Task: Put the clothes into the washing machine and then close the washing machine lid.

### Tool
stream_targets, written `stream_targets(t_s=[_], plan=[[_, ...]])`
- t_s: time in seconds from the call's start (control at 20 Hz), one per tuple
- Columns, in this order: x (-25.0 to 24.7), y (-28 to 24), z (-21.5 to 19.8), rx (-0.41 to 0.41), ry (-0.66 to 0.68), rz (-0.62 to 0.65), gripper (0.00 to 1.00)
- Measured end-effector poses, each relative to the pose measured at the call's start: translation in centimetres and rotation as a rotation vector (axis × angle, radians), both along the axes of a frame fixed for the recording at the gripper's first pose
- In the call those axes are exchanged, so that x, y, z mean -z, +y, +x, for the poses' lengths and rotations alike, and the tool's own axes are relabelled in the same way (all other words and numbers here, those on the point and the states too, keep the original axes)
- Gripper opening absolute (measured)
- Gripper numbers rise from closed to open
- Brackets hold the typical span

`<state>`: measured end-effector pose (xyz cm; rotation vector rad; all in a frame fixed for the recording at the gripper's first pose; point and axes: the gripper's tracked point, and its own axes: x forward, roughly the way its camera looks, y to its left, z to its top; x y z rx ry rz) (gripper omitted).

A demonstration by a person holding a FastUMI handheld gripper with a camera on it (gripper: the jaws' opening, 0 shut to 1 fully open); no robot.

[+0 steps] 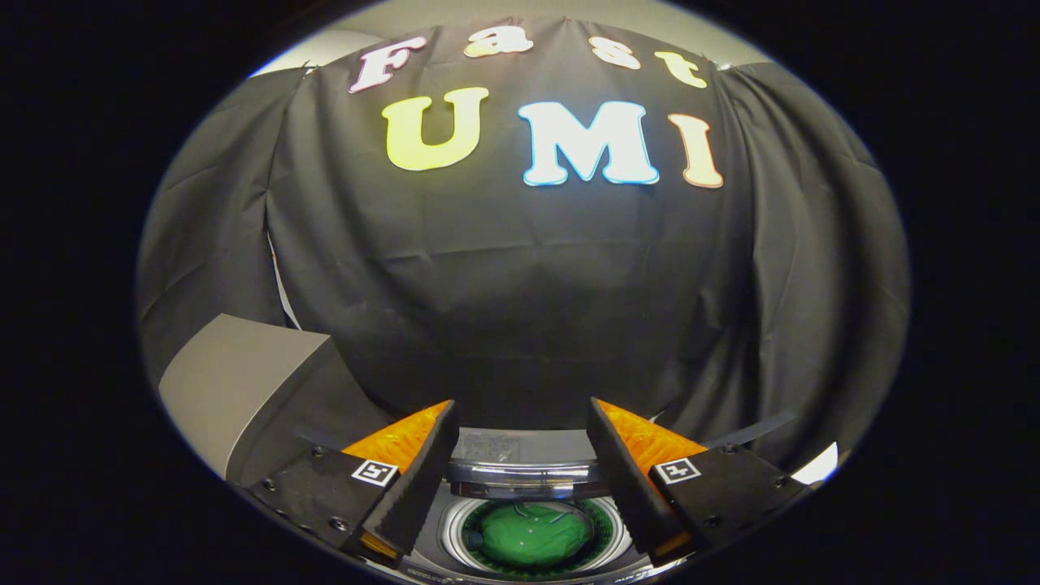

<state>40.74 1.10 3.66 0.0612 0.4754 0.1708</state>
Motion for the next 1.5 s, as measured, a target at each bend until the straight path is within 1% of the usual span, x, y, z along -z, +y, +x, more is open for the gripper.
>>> stream_targets(t_s=[0.25,0.6,0.75,0.85,0.9,1.0,1.15,1.25,1.35,1.5], plan=[[0.5,0.0,-1.2,0.019,-0.061,0.002,0.99],[2.2,-0.2,-5.6,0.011,-0.11,0.007,0.99],[4.3,-0.4,-8.7,0.016,-0.086,-0.005,0.98],[4.6,-0.4,-10.9,0.028,-0.111,-0.006,0.98],[4.9,0.2,-11.9,0.018,-0.114,-0.002,0.98],[6.2,0.8,-14.0,-0.003,-0.095,-0.03,0.98],[6.0,1.6,-17.1,-0.026,-0.118,-0.058,0.98],[5.4,2.2,-19.5,-0.029,-0.15,-0.025,0.99],[4.9,2.2,-21.9,-0.023,-0.193,-0.047,0.99],[5.1,2.7,-26.3,-0.033,-0.213,-0.07,0.99]])
